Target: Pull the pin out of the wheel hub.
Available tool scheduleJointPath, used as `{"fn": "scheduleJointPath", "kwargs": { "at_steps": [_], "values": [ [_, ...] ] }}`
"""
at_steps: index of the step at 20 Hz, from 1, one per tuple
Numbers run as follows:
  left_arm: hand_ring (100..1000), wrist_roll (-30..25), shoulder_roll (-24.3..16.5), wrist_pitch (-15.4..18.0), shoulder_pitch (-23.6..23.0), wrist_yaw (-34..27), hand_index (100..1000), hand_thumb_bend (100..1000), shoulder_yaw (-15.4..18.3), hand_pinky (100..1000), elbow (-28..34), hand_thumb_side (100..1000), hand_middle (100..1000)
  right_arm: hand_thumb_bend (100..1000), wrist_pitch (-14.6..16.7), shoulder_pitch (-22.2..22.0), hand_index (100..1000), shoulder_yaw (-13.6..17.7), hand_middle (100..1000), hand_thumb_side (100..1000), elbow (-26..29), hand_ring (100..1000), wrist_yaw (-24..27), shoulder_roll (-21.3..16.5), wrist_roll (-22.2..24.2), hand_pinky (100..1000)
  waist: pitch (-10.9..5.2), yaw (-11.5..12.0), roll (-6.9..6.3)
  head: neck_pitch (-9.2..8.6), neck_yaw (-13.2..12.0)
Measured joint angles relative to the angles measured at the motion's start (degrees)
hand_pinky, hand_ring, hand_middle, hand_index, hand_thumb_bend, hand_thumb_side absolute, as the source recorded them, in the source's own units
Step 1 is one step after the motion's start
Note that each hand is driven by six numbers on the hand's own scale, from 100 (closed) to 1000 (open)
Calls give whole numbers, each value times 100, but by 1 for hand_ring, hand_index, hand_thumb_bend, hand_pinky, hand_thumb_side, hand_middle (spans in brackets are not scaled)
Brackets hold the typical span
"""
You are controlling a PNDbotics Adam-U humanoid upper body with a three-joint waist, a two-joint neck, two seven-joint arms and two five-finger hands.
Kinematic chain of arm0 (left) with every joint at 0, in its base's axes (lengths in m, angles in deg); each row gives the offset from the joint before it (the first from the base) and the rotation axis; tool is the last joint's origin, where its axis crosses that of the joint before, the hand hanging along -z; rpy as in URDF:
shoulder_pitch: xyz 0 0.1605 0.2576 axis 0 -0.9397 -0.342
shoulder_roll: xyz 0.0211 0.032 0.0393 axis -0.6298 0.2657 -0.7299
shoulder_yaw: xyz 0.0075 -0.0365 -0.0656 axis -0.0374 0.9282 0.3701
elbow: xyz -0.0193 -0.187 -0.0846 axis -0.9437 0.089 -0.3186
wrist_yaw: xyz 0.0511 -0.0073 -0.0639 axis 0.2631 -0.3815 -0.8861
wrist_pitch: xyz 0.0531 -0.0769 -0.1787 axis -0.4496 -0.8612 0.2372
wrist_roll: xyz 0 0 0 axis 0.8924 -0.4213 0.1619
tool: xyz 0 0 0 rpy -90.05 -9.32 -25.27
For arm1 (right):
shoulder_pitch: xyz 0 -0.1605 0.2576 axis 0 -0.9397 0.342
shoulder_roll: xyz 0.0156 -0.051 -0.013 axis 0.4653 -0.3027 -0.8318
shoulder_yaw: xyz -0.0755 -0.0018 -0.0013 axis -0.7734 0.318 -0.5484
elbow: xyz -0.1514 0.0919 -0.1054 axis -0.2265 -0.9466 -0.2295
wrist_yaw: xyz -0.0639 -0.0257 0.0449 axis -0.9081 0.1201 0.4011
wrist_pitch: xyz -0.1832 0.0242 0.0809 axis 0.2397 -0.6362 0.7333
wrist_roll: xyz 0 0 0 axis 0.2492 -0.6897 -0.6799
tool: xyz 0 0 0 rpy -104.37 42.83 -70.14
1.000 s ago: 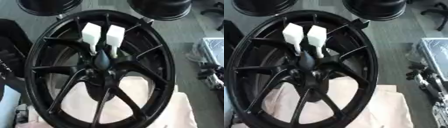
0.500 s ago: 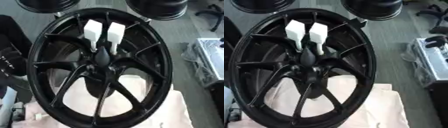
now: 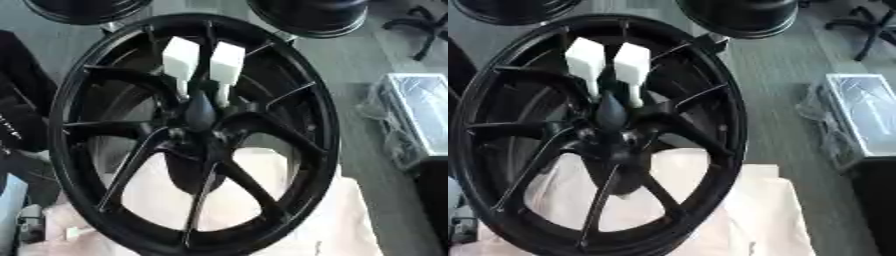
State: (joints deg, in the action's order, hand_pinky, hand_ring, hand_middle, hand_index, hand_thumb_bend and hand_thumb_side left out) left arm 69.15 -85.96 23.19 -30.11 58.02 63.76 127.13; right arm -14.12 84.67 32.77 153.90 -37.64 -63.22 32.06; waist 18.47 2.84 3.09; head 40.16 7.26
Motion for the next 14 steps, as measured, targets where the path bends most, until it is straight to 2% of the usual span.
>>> {"fn": "scheduleJointPath", "kwargs": {
  "at_steps": [3,7,14],
  "values": [
    [752,-10,-42,15,-60,1,843,126,9,827,80,810,721,100,-107,434,831,-231,767,470,-23,724,94,-50,226,658,0,-20,-38,18,48],
    [754,-66,-106,37,-142,-27,844,114,29,828,291,783,724,100,-236,886,831,-517,767,470,-45,723,99,-59,493,660,-32,19,-63,135,65],
    [756,-143,-228,23,-277,-254,844,111,33,828,623,769,726,100,-364,1195,831,-850,768,470,-60,723,-8,-17,758,662,-202,222,-22,331,59]
  ]
}}
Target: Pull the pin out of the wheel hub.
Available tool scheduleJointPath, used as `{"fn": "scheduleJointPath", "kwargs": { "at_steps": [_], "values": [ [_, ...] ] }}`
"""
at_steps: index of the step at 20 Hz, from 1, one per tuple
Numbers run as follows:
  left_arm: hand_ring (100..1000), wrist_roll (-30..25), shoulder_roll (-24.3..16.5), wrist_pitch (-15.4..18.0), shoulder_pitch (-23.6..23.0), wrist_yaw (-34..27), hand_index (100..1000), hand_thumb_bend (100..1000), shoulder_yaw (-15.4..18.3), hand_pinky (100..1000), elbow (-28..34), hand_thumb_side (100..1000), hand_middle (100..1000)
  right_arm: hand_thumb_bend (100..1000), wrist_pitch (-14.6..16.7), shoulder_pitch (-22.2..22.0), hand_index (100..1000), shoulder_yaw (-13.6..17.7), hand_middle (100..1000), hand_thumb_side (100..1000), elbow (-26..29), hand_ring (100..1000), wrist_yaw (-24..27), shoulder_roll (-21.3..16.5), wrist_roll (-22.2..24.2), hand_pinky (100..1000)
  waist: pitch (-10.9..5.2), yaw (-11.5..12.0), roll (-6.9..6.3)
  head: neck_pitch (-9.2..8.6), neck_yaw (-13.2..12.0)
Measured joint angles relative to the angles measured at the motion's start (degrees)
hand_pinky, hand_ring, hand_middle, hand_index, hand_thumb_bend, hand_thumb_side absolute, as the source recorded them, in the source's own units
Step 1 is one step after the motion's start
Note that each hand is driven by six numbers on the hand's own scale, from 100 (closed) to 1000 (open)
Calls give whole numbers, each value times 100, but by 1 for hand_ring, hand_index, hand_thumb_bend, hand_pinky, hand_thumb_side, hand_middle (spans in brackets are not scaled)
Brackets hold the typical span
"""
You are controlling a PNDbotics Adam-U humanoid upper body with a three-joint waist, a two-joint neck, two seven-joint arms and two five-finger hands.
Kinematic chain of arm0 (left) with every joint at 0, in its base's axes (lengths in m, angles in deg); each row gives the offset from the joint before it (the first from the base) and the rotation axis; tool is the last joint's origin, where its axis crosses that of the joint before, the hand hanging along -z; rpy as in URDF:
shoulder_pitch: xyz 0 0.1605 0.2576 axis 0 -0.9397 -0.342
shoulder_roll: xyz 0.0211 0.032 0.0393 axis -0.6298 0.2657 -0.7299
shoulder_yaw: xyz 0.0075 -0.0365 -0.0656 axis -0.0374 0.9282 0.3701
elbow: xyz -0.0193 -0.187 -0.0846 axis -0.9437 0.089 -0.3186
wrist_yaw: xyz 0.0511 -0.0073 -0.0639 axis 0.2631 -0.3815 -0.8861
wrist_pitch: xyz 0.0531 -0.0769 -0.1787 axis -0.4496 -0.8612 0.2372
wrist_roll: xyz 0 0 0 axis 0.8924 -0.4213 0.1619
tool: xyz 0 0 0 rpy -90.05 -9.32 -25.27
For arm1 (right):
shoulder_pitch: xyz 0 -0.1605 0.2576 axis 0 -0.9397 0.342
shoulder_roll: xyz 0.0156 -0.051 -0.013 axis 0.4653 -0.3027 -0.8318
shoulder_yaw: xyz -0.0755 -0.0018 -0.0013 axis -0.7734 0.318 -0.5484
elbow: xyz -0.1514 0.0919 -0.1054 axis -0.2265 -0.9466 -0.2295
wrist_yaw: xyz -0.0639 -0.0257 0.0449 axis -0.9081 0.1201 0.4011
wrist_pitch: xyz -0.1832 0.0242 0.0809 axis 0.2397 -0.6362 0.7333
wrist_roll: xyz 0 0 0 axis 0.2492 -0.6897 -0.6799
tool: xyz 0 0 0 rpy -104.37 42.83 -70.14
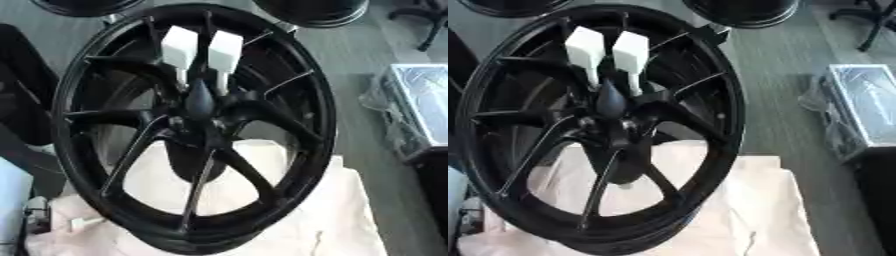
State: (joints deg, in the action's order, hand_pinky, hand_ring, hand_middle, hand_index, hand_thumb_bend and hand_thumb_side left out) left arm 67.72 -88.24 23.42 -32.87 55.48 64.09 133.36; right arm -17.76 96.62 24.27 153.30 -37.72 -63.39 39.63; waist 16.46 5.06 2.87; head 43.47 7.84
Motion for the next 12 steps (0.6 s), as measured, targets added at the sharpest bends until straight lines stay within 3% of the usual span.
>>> {"fn": "scheduleJointPath", "kwargs": {
  "at_steps": [4,7,12],
  "values": [
    [760,-3,-17,-16,-31,-56,846,117,10,829,75,759,730,100,5,54,832,-79,773,470,-14,730,-54,12,68,675,-42,40,18,30,-27],
    [761,45,-56,-30,-228,-146,848,122,97,830,127,761,734,100,27,329,833,-323,776,468,-13,734,-202,93,212,681,-264,204,74,32,-43],
    [763,148,-81,-71,-496,-251,850,132,207,831,199,776,735,100,59,600,832,-724,780,443,-88,738,-513,318,456,685,-405,231,122,34,51]
  ]
}}
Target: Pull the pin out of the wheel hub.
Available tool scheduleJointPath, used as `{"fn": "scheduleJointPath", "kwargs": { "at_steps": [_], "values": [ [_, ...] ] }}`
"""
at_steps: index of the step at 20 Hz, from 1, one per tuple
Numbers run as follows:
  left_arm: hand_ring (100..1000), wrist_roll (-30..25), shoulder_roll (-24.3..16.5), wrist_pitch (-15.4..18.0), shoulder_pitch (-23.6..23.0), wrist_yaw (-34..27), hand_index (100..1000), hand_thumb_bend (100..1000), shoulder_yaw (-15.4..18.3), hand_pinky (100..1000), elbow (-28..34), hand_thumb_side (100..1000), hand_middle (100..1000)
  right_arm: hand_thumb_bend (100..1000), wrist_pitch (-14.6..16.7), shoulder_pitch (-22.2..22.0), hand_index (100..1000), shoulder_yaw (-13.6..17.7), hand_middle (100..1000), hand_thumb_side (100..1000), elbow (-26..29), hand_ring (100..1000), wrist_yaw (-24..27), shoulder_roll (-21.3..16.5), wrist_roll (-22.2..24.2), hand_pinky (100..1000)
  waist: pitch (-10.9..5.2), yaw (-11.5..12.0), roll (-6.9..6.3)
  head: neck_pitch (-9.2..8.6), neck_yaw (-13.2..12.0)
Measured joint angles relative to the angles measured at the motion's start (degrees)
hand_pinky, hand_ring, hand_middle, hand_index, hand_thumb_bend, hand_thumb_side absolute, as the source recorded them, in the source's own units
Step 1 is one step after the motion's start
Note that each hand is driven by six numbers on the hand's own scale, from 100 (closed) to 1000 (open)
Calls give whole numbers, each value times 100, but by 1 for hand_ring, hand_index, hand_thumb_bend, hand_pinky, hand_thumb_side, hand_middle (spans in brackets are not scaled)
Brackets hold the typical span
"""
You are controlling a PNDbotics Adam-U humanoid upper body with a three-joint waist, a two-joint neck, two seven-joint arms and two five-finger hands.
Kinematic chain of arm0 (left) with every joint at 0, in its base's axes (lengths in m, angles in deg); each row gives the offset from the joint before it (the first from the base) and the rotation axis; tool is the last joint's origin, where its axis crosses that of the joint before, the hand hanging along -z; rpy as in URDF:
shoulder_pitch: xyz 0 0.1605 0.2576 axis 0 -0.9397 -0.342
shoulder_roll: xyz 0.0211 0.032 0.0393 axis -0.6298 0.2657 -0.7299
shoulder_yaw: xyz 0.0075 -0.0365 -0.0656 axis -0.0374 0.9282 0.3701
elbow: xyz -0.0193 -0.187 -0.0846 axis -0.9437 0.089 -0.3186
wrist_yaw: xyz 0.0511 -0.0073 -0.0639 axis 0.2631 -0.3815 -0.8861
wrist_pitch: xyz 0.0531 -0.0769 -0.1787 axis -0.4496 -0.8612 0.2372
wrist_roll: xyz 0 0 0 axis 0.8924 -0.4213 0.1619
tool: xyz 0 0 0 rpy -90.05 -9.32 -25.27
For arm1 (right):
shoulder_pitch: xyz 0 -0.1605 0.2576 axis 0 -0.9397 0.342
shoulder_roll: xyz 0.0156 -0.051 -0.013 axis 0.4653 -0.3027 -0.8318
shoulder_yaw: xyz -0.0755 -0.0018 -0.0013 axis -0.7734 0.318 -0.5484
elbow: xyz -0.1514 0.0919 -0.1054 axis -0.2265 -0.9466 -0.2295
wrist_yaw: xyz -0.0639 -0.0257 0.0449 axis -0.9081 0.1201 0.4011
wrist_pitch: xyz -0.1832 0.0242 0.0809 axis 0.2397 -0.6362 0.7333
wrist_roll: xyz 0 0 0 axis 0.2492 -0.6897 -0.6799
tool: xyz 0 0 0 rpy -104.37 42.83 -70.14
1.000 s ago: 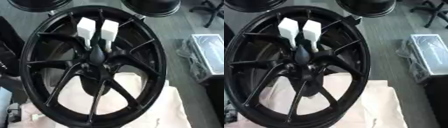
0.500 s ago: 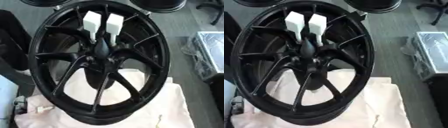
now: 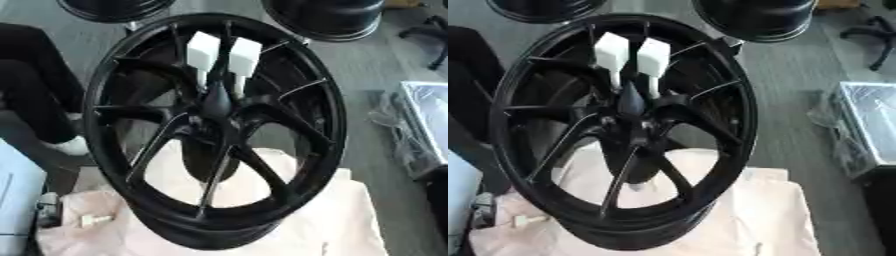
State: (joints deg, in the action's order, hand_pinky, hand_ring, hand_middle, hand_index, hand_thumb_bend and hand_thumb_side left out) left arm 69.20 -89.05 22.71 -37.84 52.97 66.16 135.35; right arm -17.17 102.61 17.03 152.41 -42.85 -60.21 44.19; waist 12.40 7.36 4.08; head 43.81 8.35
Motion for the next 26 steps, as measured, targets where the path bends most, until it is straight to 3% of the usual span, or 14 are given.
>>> {"fn": "scheduleJointPath", "kwargs": {
  "at_steps": [4,8,13,18,26],
  "values": [
    [764,109,-33,-33,-211,-2,852,141,87,833,18,790,737,100,-66,287,836,-287,786,415,-275,747,-315,212,128,696,-36,43,36,15,200],
    [765,204,-54,-48,-286,-1,853,148,149,834,17,799,739,100,-20,546,847,-534,796,282,-460,762,-681,383,194,716,-60,55,85,22,307],
    [766,282,-181,-32,-314,-32,853,154,233,834,-19,798,738,100,-4,868,859,-813,807,199,-643,776,-1209,626,325,737,-62,130,178,25,357],
    [766,366,-253,-43,-384,-77,851,164,332,834,-65,810,737,100,-233,1006,868,-946,813,239,-875,794,-1717,774,442,772,-146,191,337,38,393],
    [766,468,-298,-54,-457,-83,850,156,429,835,-123,811,736,100,-536,1000,870,-1128,822,316,-958,810,-2557,864,477,794,-171,225,372,38,440]
  ]
}}
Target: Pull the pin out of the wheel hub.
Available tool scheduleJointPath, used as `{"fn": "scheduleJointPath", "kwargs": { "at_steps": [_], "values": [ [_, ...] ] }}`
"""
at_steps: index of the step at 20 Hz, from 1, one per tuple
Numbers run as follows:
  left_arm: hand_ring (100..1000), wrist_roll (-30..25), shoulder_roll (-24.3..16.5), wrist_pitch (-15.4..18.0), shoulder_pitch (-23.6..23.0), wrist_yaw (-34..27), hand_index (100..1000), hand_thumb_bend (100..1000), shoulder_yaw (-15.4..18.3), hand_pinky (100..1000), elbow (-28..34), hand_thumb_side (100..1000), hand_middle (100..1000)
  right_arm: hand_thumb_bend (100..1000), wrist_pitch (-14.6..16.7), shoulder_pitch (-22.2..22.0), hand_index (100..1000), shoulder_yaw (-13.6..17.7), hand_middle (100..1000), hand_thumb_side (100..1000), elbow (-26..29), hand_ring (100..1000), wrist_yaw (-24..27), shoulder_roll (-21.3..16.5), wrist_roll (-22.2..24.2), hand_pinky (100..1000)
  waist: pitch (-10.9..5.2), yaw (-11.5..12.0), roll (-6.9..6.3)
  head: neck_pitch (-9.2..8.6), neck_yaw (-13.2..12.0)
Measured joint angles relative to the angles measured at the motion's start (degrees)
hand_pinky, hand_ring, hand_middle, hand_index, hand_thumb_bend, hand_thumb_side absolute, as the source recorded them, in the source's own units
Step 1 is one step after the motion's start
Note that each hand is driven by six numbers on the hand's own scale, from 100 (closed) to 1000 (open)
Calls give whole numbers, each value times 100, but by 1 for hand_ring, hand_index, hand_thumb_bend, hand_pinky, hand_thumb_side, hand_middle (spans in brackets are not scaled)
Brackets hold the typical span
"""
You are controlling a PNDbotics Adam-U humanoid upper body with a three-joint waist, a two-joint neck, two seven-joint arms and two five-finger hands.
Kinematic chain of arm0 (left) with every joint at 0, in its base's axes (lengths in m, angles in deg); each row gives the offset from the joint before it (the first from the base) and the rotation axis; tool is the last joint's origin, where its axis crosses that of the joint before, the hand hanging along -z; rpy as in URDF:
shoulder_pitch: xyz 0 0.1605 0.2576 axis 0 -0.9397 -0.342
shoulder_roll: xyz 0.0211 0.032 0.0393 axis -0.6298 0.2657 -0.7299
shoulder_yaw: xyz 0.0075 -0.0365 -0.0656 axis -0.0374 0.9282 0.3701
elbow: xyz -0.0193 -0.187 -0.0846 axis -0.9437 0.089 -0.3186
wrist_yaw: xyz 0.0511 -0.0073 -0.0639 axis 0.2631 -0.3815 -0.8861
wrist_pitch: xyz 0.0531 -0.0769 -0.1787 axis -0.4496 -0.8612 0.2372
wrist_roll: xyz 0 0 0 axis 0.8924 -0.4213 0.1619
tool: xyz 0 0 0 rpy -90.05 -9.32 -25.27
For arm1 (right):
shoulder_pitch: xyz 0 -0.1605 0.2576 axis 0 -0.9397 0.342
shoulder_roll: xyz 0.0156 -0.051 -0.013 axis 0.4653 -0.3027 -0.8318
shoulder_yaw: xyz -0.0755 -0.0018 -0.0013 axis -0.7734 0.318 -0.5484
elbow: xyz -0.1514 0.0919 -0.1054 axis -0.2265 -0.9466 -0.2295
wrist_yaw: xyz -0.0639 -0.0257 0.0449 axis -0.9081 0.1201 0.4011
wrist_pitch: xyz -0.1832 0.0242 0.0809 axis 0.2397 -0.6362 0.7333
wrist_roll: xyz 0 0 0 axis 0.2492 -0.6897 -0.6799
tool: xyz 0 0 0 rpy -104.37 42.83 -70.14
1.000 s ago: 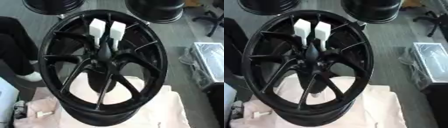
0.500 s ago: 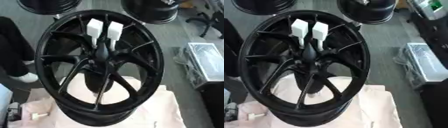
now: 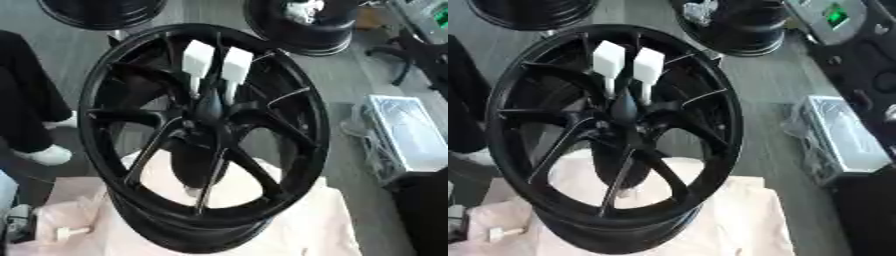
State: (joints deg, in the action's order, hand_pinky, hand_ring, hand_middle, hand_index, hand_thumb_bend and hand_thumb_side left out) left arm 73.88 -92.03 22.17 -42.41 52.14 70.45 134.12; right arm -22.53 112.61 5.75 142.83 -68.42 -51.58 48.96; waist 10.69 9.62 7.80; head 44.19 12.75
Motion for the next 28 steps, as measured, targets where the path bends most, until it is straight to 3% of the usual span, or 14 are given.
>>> {"fn": "scheduleJointPath", "kwargs": {
  "at_steps": [14,24,25,28],
  "values": [
    [767,47,-44,8,-7,33,845,154,27,834,-72,818,733,100,-205,-91,878,-60,833,310,-210,820,-1439,410,158,788,0,-47,-1,0,27],
    [767,129,-45,32,-53,43,842,151,78,834,-177,824,728,100,-242,-89,882,-128,819,321,0,807,-1520,443,446,780,1,-61,-3,0,62],
    [767,141,-45,35,-57,45,842,152,87,834,-181,825,728,100,-246,-89,881,-131,816,392,14,803,-1530,443,489,777,1,-63,-3,0,70],
    [767,174,-45,40,-76,58,841,151,111,833,-216,829,727,100,-235,-90,878,-162,811,496,56,797,-1544,443,633,773,1,-74,-4,0,81]
  ]
}}
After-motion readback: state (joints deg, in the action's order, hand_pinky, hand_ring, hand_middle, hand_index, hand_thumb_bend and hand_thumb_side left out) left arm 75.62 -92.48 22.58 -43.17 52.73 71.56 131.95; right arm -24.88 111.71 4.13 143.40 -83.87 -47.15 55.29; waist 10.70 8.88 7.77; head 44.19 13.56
